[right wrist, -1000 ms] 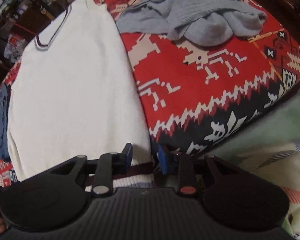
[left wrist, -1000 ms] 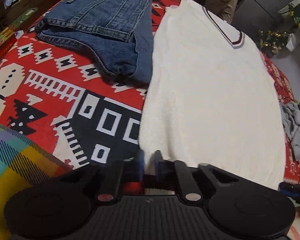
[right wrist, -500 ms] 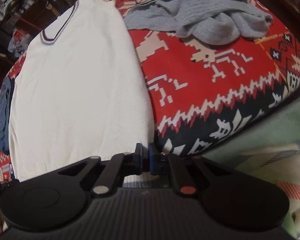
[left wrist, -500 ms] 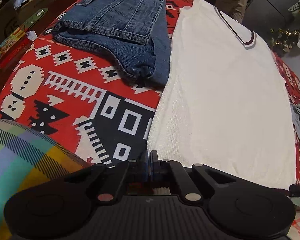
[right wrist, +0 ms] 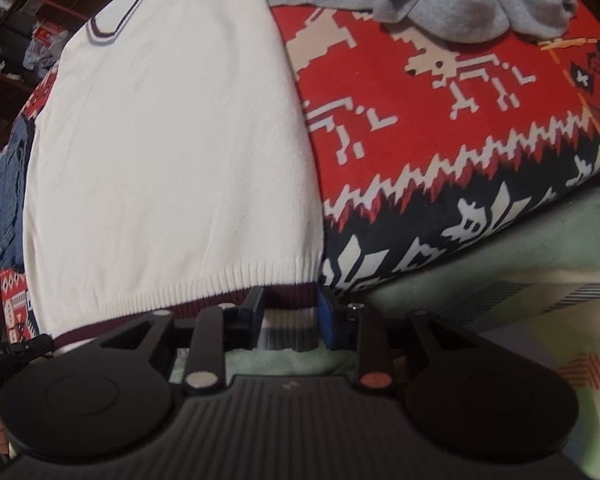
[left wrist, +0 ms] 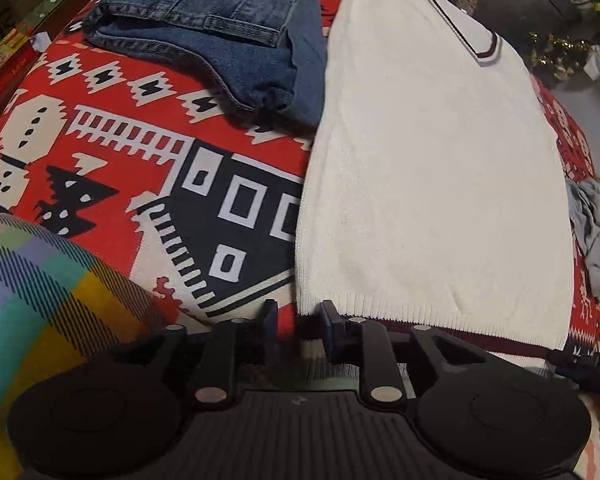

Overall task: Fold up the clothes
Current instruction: 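Grasp the striped hem with both tools and pull it straight, then hold the striped hem with both tools and tug it taut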

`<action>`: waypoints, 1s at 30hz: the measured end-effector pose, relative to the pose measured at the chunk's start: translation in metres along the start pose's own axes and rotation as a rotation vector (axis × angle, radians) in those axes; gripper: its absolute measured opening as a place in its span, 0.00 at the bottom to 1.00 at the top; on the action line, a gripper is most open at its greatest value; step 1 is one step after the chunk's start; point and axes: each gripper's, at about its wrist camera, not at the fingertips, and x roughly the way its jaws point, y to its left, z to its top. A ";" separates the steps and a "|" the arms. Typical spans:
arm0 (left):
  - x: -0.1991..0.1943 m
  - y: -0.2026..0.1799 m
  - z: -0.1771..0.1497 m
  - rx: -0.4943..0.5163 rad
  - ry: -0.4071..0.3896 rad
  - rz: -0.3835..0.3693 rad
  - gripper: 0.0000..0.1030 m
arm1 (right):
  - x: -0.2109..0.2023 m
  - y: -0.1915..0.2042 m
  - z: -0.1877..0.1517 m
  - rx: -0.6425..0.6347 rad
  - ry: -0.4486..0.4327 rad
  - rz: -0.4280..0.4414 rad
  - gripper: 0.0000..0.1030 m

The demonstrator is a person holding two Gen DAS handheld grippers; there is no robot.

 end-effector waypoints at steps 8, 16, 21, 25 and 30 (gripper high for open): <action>0.003 -0.004 -0.001 -0.001 -0.004 -0.084 0.41 | 0.014 -0.002 0.006 0.016 0.034 0.025 0.38; -0.003 0.003 -0.002 -0.071 -0.027 -0.241 0.30 | 0.007 -0.013 0.004 0.062 0.005 0.194 0.40; 0.002 -0.001 -0.001 -0.052 -0.003 -0.247 0.30 | 0.002 -0.015 0.003 0.070 -0.029 0.284 0.40; 0.003 -0.010 -0.005 -0.007 -0.033 -0.203 0.30 | 0.002 -0.010 -0.001 0.039 -0.028 0.262 0.40; -0.001 -0.006 0.001 -0.031 -0.087 -0.226 0.30 | 0.002 -0.024 0.004 0.101 -0.084 0.310 0.40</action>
